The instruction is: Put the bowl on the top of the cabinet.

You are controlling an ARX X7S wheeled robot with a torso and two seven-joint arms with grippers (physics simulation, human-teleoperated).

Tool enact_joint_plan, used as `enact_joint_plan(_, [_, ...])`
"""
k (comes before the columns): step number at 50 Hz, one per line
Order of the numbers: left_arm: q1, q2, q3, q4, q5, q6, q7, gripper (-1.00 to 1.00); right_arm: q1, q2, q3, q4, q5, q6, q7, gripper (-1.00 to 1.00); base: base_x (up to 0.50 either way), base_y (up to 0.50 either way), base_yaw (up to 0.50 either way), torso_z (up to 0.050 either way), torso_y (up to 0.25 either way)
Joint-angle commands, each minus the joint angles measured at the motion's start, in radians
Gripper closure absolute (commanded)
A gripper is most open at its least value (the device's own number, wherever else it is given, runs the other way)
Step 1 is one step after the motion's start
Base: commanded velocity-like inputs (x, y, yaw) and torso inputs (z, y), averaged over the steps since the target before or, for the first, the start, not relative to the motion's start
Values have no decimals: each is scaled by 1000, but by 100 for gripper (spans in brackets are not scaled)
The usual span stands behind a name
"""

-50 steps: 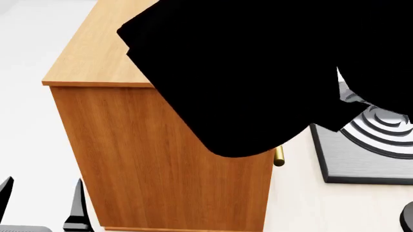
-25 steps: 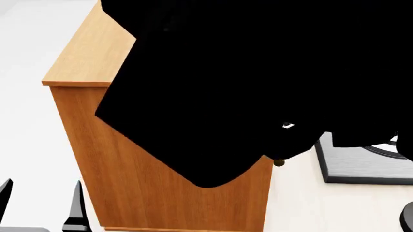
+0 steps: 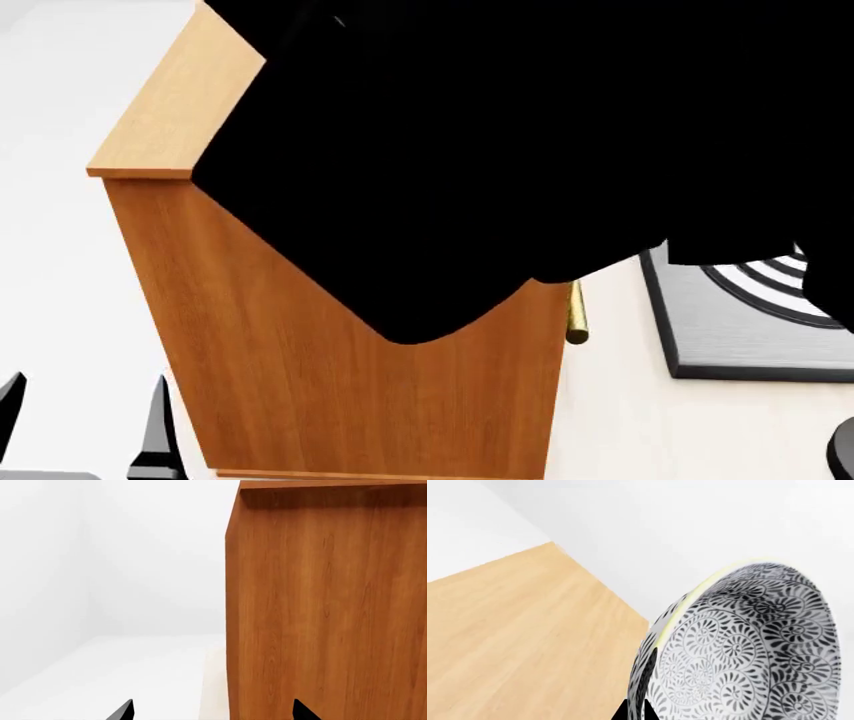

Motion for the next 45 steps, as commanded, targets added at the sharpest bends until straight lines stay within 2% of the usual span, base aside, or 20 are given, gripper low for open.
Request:
enact_joint_plan(1, [1, -2, 0, -8, -5, 6, 1, -100, -41, 13, 59, 17, -32, -60, -83, 100, 0, 0, 0, 0, 0])
enact_joint_plan(15, [5, -3, 0, -18, -6, 19, 1, -100, -79, 4, 74, 49, 4, -134, -54, 100, 0, 0, 0, 0, 1])
enact_joint_plan(29, [3, -5, 8, -6, -5, 9, -5, -100, -103, -27, -21, 74, -32, -98, -1, 100, 0, 0, 0, 0, 1])
enact_joint_plan(45, [2, -5, 11, -24, -6, 23, -1, -100, -137, -53, -59, 128, -47, -119, 21, 100, 0, 0, 0, 0, 0])
